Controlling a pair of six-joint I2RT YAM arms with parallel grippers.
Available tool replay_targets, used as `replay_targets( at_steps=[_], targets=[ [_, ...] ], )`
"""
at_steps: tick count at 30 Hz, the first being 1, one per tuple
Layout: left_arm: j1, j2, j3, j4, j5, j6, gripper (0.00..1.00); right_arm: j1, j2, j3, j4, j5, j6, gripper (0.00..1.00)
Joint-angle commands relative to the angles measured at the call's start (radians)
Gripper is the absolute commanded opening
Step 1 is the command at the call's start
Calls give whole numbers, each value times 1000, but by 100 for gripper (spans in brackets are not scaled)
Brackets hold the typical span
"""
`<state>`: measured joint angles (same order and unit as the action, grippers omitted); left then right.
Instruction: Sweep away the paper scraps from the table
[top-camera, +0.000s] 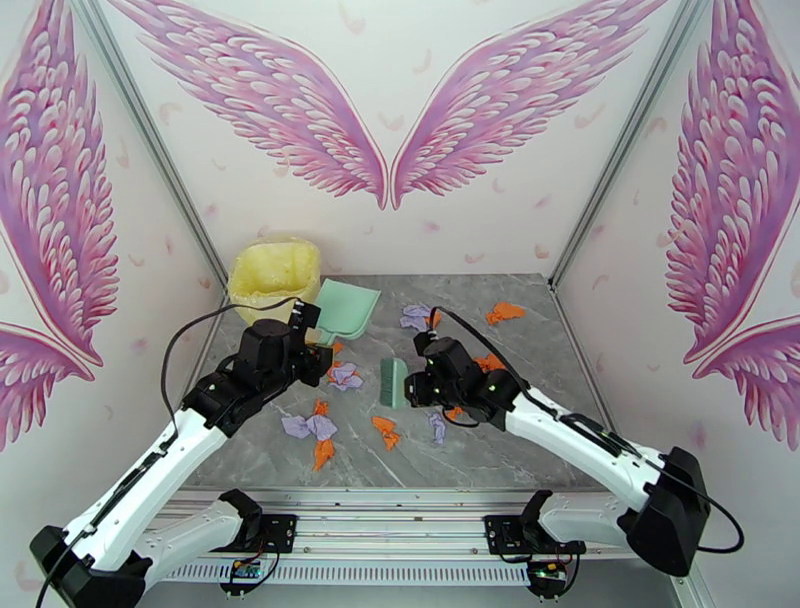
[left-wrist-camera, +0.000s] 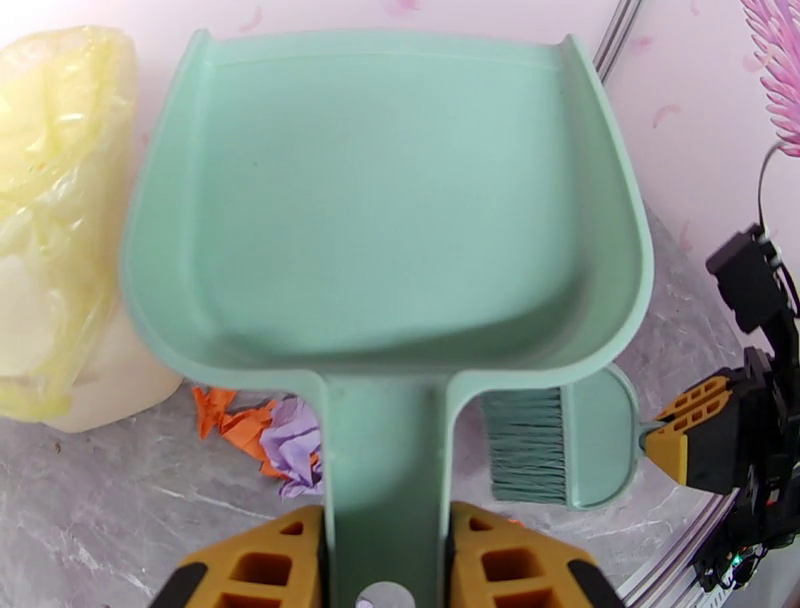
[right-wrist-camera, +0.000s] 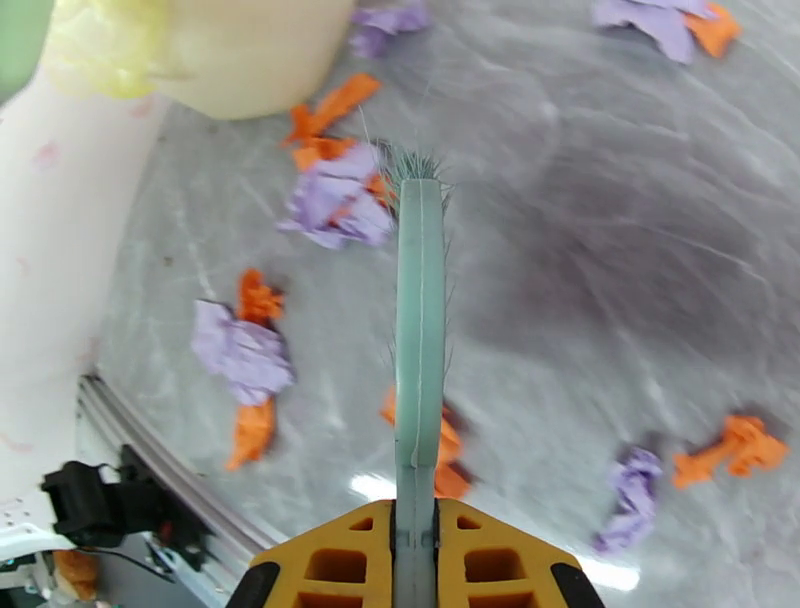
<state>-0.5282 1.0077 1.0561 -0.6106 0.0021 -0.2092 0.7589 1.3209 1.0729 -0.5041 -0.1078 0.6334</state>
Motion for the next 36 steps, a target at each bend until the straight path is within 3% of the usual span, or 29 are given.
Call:
replay_targets(
  at_steps=[1,5,9,21,26,36],
  targets=[
    [5,-48,-27,-59,-31,-16,0,-6,83,106,163,-104,50,0],
    [5,-67,-39,-59,-38,-18,0,-49,271,278,200,-155,105,0],
    [7,-76,-42,-66,-18,-25,0,-128,450,431,318,-252,256,0],
    [7,-128,-73,-82,5,-17,0,-226,885,693,653,-337,654,0],
    [7,-129,-61,-92,3,-6,0,-223,977,758,603,-310,646,0],
    [7,-114,-73,-76,7,0,0,-230,982,669,439,-300,539,0]
  ],
)
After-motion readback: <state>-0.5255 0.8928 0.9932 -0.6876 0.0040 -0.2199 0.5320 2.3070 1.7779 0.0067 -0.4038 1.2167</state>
